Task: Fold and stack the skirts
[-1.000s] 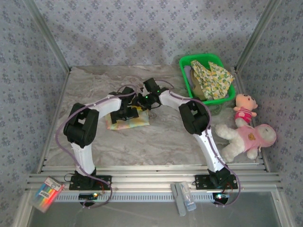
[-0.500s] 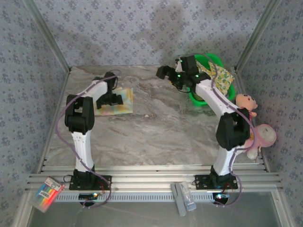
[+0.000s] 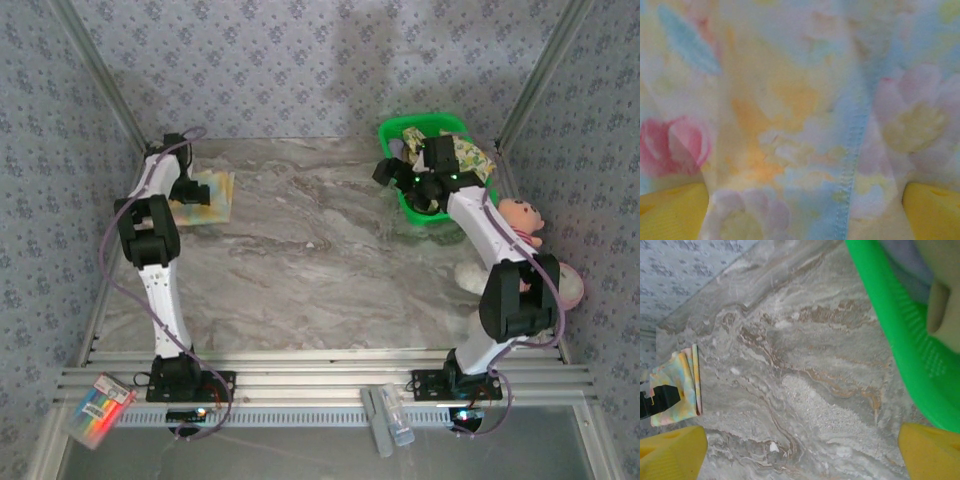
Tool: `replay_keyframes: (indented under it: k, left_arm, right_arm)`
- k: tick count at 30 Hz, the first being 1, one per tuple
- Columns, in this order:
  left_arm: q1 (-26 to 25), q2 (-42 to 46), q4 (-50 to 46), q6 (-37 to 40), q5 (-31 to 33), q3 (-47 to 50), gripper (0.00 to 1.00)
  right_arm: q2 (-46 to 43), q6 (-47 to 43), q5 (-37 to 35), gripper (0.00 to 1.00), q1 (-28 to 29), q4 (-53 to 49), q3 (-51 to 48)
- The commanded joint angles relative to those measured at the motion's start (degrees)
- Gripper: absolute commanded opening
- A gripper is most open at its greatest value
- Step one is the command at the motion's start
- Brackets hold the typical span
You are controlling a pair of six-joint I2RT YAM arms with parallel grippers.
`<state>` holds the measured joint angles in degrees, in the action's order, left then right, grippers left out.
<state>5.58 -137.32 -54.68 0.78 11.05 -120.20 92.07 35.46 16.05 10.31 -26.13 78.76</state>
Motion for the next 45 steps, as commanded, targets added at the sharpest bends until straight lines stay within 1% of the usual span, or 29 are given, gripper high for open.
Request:
replay_keyframes:
  k: [1, 5, 8, 10, 12, 14, 17, 22, 25, 26, 27, 29, 30, 33, 34, 36, 38, 41, 44, 45]
  left_arm:
    - [-0.33, -4.6, -3.58, 3.67, -0.68, -6.11, 1.0]
    - [-0.15, -9.01, -5.93, 4.85, -0.54, -13.28, 1.0]
    - [0.1, -10.07, -6.91, 7.06, -1.03, -15.99, 1.0]
    - [0.3, -9.67, -7.52, 8.21, -0.96, -16.12, 1.0]
    - [0.61, -8.67, -7.83, 8.53, -1.19, -14.87, 1.0]
    - [0.91, -6.76, -6.52, 8.85, -1.29, -11.5, 1.0]
    - [1.01, -3.79, -4.33, 9.79, -1.43, -7.13, 1.0]
    - [1.04, -1.56, -5.37, 10.22, -2.88, -8.22, 1.0]
    - [1.03, 0.6, -5.79, 9.19, -3.54, -8.09, 1.0]
    - [1.05, 1.54, -5.65, 8.7, -4.38, -7.46, 1.0]
    - [1.01, 2.91, -5.29, 8.01, -5.32, -6.3, 1.0]
    - [0.83, 6.14, -3.29, 6.57, -6.91, -2.62, 1.0]
    - [0.68, 7.81, -1.91, 5.75, -7.51, -0.25, 1.0]
    - [0.38, 12.75, 1.61, 3.18, -9.13, 5.85, 1.0]
    - [0.23, 14.3, 2.65, 2.13, -9.9, 7.49, 1.0]
    - [-0.19, 17.28, 5.72, 0.02, -10.66, 11.53, 1.0]
    - [-0.93, 19.89, 9.06, -2.2, -11.57, 14.24, 1.0]
    - [-2.34, 22.74, 11.98, -6.42, -11.08, 16.51, 1.0]
    - [-3.58, 26.43, 15.44, -10.53, -12.3, 19.75, 1.0]
    - [-4.02, 28.05, 18.12, -12.0, -12.87, 21.43, 1.0]
  right_arm:
    - [-2.35, -2.42, -2.08, 1.0, -1.57, -2.27, -0.21]
    - [-3.01, -4.32, -2.18, 1.0, -3.28, -2.53, -0.45]
    - [-2.81, -8.57, -1.05, 1.0, -5.31, -3.26, 0.18]
    - [-1.71, -12.97, -3.04, 1.0, -7.13, -6.16, 2.36]
    - [0.27, -16.63, -6.59, 1.0, -8.76, -9.33, 4.71]
    - [3.37, -21.84, -8.29, 1.0, -10.31, -12.35, 7.41]
    - [10.54, -28.61, -12.05, 1.0, -12.08, -17.94, 13.73]
    - [24.62, -36.4, -23.2, 0.98, -12.43, -25.77, 27.51]
    - [32.47, -38.27, -25.98, 0.96, -12.6, -29.56, 36.82]
    - [34.33, -38.11, -26.47, 0.92, -12.74, -30.49, 39.09]
    - [36.65, -38.08, -26.52, 0.86, -12.69, -31.62, 42.12]
    - [40.02, -36.69, -28.44, 0.65, -12.52, -33.85, 46.06]
    - [40.76, -35.93, -29.93, 0.52, -12.09, -34.63, 47.22]
    - [38.01, -35.48, -32.47, 0.19, -11.28, -32.21, 44.92]
    - [35.93, -35.46, -32.64, 0.1, -11.21, -30.35, 43.31]
    - [31.95, -35.72, -32.74, 0.0, -10.93, -27.55, 40.9]
    - [28.44, -35.73, -34.47, 0.0, -10.53, -26.04, 40.08]
    - [23.5, -35.99, -37.1, 0.0, -8.77, -24.48, 39.55]
    - [18.62, -35.99, -35.54, 0.0, -5.82, -23.11, 38.85]
    - [17.22, -36.08, -34.06, 0.0, -4.55, -22.8, 38.82]
